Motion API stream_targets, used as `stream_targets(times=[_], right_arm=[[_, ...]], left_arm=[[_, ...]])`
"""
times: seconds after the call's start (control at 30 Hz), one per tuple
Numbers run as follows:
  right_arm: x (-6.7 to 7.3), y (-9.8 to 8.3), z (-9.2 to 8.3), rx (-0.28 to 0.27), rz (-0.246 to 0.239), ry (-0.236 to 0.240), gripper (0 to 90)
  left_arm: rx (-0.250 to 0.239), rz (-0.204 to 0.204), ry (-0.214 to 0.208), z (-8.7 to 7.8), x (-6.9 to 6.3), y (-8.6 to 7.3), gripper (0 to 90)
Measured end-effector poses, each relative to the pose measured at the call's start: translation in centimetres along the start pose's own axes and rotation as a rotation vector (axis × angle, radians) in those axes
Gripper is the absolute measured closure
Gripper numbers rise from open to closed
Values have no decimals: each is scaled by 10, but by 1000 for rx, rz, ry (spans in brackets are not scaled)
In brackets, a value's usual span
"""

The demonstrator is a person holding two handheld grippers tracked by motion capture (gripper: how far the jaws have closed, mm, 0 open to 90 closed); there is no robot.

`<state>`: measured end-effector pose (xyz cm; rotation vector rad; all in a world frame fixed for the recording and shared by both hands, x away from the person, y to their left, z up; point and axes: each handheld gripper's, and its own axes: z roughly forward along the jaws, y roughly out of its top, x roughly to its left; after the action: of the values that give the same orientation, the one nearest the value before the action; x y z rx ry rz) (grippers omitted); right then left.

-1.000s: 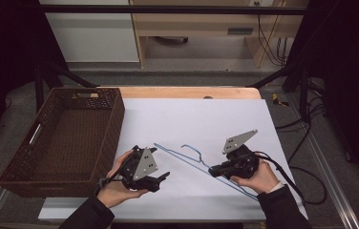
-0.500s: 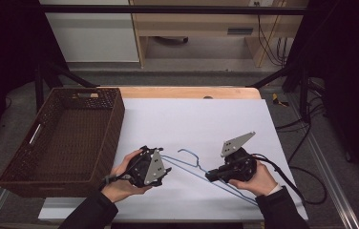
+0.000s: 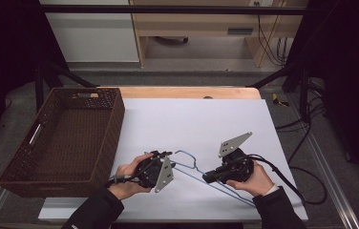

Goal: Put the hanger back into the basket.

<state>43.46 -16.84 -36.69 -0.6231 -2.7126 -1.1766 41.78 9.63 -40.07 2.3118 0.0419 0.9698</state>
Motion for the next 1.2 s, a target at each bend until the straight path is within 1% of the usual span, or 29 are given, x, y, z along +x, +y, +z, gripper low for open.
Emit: stream_targets(times=[0.07, 0.1, 0.13, 0.2, 0.27, 0.33, 0.4, 0.47, 0.5, 0.63, 0.73, 0.8, 0.83, 0.9, 0.93, 1.0, 1.07, 1.13, 1.2], right_arm=[[0, 0, 1, 0, 1, 4, 876], [0, 0, 1, -2, -1, 7, 877], [0, 0, 1, -3, 1, 7, 876], [0, 0, 1, -3, 1, 10, 876], [0, 0, 2, -5, 0, 13, 876], [-1, -1, 2, -4, 1, 12, 876], [0, -1, 1, -4, 1, 14, 876], [-1, -1, 1, -10, 1, 14, 876], [-1, 0, 0, -5, 8, 10, 875], [-2, 0, 0, -7, 8, -5, 873], [-3, 0, -1, -11, 11, -17, 872], [-4, 1, -3, -13, 6, -32, 871], [-4, 1, -4, -19, 7, -40, 871], [-4, 1, -5, -18, 7, -47, 870], [-4, 1, -7, -23, 9, -54, 869], [-5, 1, -8, -25, -2, -71, 867], [-5, 1, -8, -35, -4, -79, 859], [-5, 1, -8, -44, 0, -87, 834], [-5, 1, -9, -45, -1, -107, 806]], left_arm=[[-12, -5, -5, 3, -3, 1, 643], [27, 38, -13, 1, -1, 2, 660], [34, 55, -13, 1, -1, 3, 685], [34, 63, -16, 2, -3, 3, 723], [44, 77, -10, 2, -3, 4, 771], [46, 78, -9, 1, -4, 4, 806], [34, 69, -11, 1, -5, 4, 814], [48, 85, -8, 0, -4, 5, 819], [49, 86, -9, 0, -4, 5, 822], [59, 90, -12, 0, -6, 6, 836], [73, 106, -15, 0, -7, 8, 849], [85, 124, -9, -1, -8, 9, 859], [89, 118, -12, -1, -8, 10, 862], [94, 121, -13, -1, -8, 12, 866], [98, 114, -16, -2, -8, 13, 866], [98, 103, -17, -2, -8, 15, 868], [110, 93, -21, -3, -8, 16, 869], [122, 87, -25, -4, -7, 17, 869], [137, 78, -27, -4, -6, 18, 869]])
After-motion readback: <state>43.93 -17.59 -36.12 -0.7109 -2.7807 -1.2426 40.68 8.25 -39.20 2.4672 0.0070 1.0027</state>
